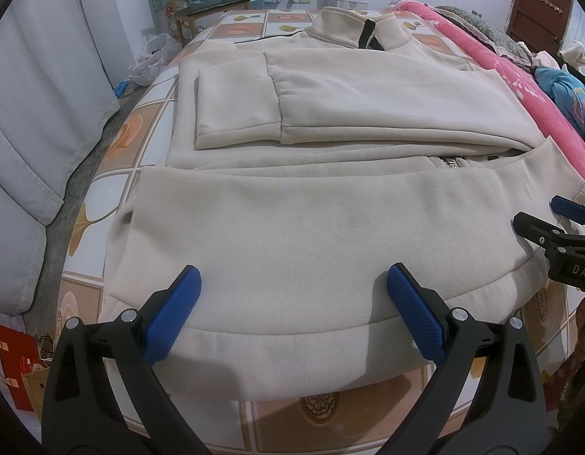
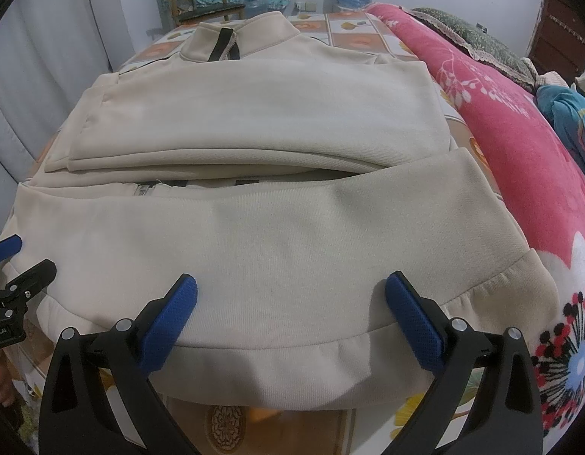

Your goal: Fold large clothes

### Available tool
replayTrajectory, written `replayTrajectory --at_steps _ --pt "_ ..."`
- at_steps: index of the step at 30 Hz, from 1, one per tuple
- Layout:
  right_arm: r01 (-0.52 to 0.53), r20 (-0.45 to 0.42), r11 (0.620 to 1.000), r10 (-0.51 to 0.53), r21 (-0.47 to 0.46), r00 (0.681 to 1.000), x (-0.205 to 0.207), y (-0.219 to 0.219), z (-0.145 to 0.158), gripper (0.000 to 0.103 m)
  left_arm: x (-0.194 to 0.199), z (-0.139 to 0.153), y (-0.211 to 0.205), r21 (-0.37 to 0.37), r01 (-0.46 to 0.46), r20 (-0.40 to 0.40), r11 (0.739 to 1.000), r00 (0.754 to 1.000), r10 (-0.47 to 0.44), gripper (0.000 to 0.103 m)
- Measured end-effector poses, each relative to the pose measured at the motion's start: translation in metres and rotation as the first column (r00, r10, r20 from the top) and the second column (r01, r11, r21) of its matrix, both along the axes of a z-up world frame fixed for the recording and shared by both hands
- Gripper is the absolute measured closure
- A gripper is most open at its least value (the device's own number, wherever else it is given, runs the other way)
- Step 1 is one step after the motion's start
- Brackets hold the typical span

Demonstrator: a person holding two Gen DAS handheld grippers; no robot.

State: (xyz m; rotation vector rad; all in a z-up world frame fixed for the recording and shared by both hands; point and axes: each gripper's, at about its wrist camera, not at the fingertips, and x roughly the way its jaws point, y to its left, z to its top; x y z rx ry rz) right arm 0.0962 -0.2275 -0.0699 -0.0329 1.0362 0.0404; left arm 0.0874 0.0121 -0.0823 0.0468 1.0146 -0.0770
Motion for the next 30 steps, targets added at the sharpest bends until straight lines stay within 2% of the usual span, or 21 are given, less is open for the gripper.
replayTrajectory --at_steps 30 --pt "-0.001 0.0 1.0 0.001 -0.001 1.0 0.0 0.0003 0.0006 0.007 0.0001 0.0 0.0002 0.0 0.0 0.0 1.0 1.0 0.0 0.007"
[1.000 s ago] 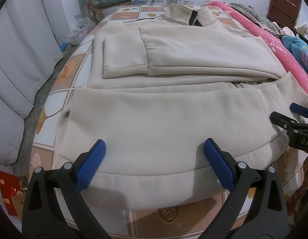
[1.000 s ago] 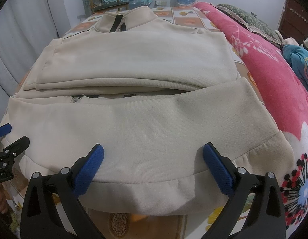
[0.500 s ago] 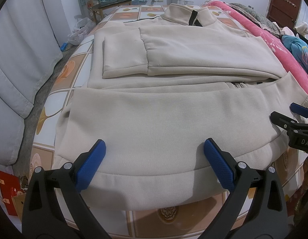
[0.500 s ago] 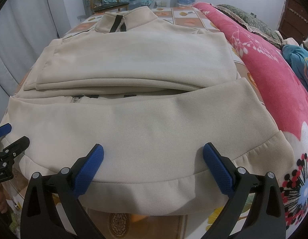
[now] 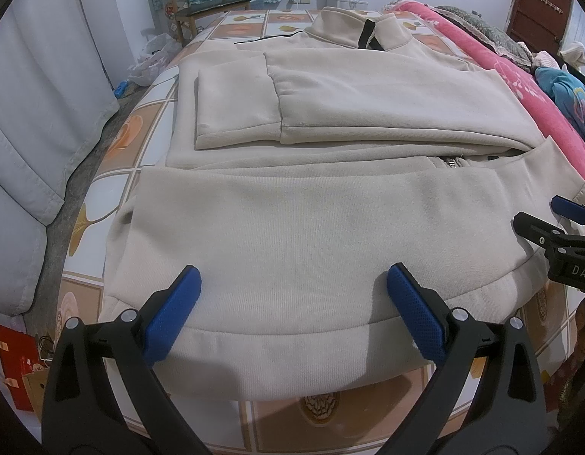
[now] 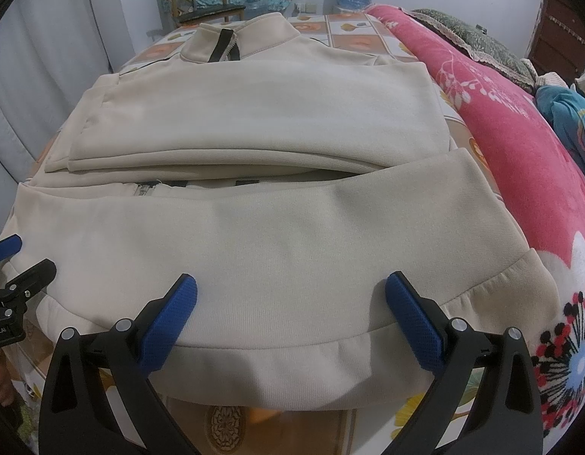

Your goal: Fold large clothes

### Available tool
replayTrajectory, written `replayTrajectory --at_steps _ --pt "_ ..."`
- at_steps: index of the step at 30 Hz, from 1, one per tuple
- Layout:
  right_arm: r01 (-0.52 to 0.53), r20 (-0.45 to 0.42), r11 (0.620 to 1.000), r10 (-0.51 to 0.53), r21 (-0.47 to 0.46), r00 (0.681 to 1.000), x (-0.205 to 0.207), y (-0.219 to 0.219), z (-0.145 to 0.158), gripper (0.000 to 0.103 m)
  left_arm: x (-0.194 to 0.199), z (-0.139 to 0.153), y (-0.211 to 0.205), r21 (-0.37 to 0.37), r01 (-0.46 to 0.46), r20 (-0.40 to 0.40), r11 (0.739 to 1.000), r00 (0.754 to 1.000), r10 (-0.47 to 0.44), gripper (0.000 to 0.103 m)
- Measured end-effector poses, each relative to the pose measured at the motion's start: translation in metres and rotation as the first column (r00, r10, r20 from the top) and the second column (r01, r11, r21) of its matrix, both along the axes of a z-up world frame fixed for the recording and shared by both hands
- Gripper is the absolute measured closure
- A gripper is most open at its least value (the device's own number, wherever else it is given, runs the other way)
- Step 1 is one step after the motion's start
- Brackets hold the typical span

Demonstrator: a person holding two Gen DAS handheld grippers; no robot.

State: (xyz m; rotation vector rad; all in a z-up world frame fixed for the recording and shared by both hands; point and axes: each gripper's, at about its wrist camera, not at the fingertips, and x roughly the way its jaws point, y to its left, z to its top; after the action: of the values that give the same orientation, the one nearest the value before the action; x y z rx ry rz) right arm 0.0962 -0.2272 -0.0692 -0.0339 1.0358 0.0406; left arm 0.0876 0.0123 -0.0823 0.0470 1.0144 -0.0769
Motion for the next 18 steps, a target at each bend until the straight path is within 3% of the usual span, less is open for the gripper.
replayTrajectory --at_steps 18 --pt "-0.007 -0.009 1.0 0.007 0.0 1.0 0.0021 -0.0004 0.0016 0.006 0.0031 -0.0017 -0.0006 0.007 -0.019 -0.026 1.0 0.999 0.02 0.007"
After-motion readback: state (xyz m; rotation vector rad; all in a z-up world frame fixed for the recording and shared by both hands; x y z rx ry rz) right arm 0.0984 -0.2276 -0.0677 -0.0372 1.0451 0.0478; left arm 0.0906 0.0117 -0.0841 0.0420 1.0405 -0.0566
